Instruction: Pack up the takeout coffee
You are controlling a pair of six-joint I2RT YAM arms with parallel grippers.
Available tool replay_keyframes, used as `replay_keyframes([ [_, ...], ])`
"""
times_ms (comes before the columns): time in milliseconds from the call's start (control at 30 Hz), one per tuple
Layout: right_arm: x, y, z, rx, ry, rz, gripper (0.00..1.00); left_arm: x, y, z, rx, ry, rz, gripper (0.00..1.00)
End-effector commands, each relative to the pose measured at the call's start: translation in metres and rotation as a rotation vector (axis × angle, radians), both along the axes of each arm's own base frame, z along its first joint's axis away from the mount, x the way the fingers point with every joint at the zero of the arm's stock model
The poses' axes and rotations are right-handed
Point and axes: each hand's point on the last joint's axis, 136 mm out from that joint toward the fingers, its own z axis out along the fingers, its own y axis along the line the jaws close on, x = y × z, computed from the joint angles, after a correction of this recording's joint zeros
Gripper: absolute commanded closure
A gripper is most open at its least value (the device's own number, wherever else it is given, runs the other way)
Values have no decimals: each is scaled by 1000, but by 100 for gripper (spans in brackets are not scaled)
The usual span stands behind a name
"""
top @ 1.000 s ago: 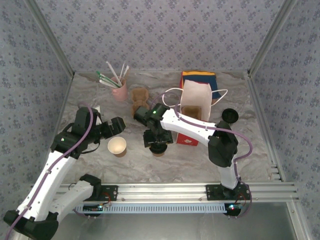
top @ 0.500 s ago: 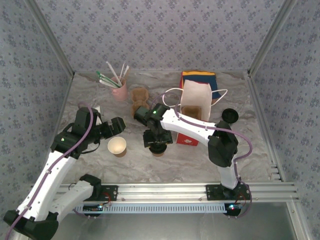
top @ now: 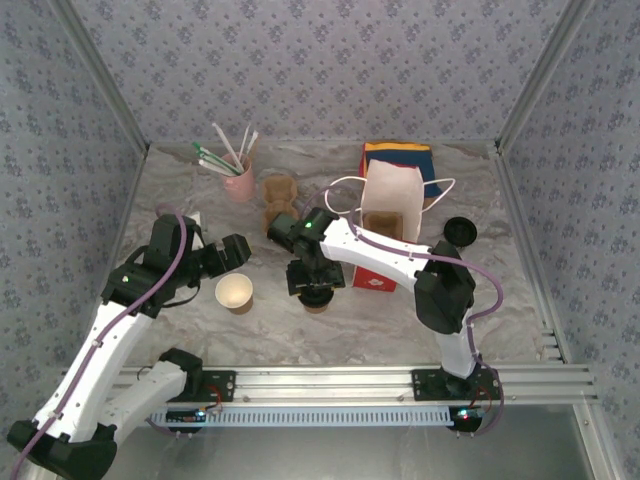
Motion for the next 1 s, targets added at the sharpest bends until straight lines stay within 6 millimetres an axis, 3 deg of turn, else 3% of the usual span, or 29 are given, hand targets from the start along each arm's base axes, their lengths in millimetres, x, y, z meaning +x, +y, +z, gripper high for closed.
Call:
replay_keyframes([
  [0,-2,-4,-12,-36,30,1,27,3,0,4,-16,-14,14,0],
  [200,0,-4,-4,-38,10,9,30,4,0,4,-18,-17,14,0],
  [600,3,-5,36,-12,-44,21,34,9,-3,8,-22,-26,10,0],
  [967,9,-12,103,52,-155,42,35,18,-6,17,-20,-43,3,0],
])
